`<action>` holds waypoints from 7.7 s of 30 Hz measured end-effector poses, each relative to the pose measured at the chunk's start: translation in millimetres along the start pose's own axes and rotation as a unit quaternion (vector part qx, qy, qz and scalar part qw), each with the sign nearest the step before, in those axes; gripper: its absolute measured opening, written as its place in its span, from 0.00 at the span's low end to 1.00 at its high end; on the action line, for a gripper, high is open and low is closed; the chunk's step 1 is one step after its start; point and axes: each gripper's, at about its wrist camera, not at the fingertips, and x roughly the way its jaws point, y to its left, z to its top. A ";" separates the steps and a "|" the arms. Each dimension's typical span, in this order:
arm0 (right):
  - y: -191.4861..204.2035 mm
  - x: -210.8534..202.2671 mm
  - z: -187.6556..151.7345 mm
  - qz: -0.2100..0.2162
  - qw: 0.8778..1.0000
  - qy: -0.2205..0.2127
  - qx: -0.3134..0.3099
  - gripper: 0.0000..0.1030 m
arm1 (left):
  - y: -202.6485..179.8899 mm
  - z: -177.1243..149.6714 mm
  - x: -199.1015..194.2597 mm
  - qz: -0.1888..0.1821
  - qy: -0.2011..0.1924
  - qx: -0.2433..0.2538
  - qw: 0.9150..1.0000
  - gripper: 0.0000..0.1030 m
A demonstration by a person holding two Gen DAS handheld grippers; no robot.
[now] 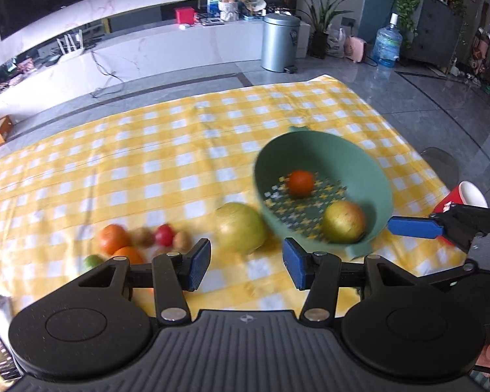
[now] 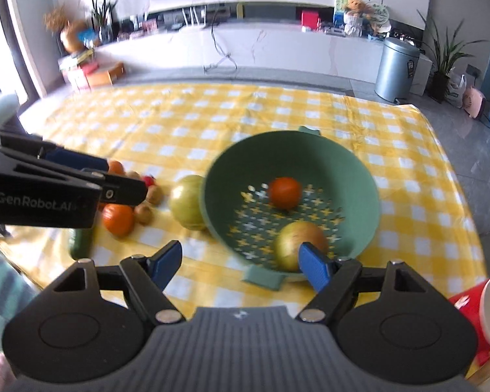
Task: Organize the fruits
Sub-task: 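Move both grippers back from the colander toward the fruit pile, then grasp a second tangerine with the left gripper while the right moves toward the second pomelo, then grasp the second pomelo with the right gripper while the left holds the tangerine, then carry the tangerine in the left gripper while the right carries the pomelo into the colander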
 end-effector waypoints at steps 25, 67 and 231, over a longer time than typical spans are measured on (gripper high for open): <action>89.0 28.3 -33.1 0.003 0.998 -0.063 0.029 0.71 | 96.4 -52.3 -10.4 0.020 -0.045 -0.085 0.995 0.59; 52.3 106.6 -32.0 0.010 0.987 -0.049 0.151 0.60 | 86.3 -71.3 106.2 0.004 0.039 -0.018 0.999 0.51; -86.7 91.3 45.8 -0.046 0.988 0.045 -0.143 0.68 | -45.4 50.6 138.8 -0.117 0.049 0.058 0.990 0.48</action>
